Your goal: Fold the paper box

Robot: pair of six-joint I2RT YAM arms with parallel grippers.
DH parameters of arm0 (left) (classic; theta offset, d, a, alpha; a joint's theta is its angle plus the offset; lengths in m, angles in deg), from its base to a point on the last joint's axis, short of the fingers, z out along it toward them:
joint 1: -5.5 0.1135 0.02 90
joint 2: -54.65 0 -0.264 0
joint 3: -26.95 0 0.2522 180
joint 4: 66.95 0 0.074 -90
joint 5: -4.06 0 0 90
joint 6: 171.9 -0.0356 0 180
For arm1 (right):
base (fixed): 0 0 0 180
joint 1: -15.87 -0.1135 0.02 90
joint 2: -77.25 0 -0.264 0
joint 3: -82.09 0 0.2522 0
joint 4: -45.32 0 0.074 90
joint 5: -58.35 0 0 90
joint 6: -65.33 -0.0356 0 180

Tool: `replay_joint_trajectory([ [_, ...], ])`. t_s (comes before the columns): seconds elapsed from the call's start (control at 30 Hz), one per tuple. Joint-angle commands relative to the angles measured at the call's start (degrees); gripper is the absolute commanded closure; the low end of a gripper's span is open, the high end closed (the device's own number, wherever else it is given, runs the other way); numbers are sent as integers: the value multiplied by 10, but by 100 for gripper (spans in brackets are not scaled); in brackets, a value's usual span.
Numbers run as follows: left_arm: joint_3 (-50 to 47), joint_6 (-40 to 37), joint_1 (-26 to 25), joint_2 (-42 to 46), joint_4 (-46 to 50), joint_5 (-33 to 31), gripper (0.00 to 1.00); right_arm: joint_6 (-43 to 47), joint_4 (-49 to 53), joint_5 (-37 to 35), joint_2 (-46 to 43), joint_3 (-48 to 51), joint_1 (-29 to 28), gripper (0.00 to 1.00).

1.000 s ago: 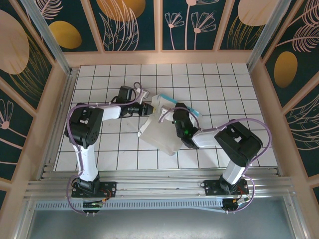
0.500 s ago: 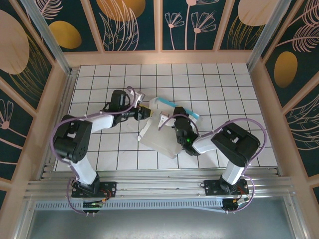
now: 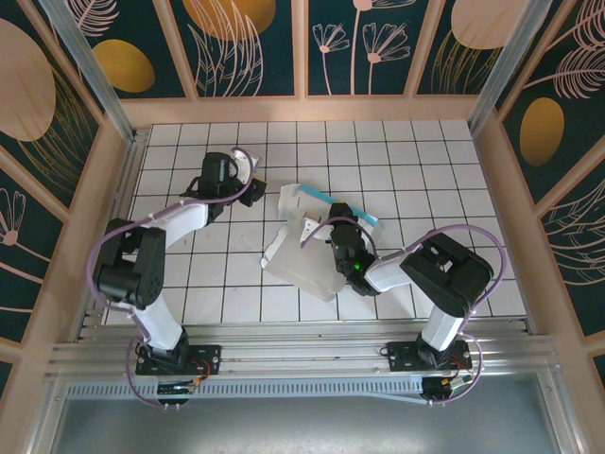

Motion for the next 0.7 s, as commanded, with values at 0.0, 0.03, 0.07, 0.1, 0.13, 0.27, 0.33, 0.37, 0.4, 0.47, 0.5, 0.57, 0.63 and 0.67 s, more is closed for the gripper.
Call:
replay_joint_trajectory([
  [0.0, 43, -90, -1, -39, 72, 7, 62, -3, -31, -6, 5, -7, -5, 88],
  [0.03, 57, -98, -2, -49, 84, 27, 62, -2, -31, -6, 5, -8, -5, 88],
  [0.07, 72, -103, -2, -62, 97, 52, 62, -2, -32, -6, 6, -8, -5, 88],
  [0.1, 87, -108, -3, -75, 111, 74, 62, -2, -32, -6, 7, -9, -5, 88],
  [0.13, 100, -112, -4, -86, 125, 88, 62, -1, -34, -6, 8, -9, -5, 88],
  [0.27, 135, -137, -12, -112, 177, 160, 64, 1, -36, -6, 8, -9, -5, 88],
  [0.33, 138, -144, -15, -115, 188, 191, 65, 2, -36, -6, 8, -8, -5, 88],
  [0.37, 141, -147, -15, -116, 194, 204, 66, 3, -36, -6, 8, -9, -5, 88],
  [0.4, 144, -149, -17, -118, 200, 214, 66, 3, -36, -6, 8, -8, -6, 88],
  [0.47, 152, -153, -19, -123, 217, 228, 67, 3, -36, -5, 8, -9, -6, 88],
  [0.5, 157, -156, -20, -125, 226, 235, 68, 3, -36, -6, 10, -9, -6, 88],
  [0.57, 163, -162, -23, -130, 242, 252, 69, 2, -37, -7, 9, -8, -6, 88],
  [0.63, 169, -164, -27, -132, 254, 259, 69, 2, -37, -8, 10, -9, -7, 88],
  [0.67, 170, -163, -28, -132, 256, 259, 69, 2, -37, -8, 10, -8, -7, 88],
])
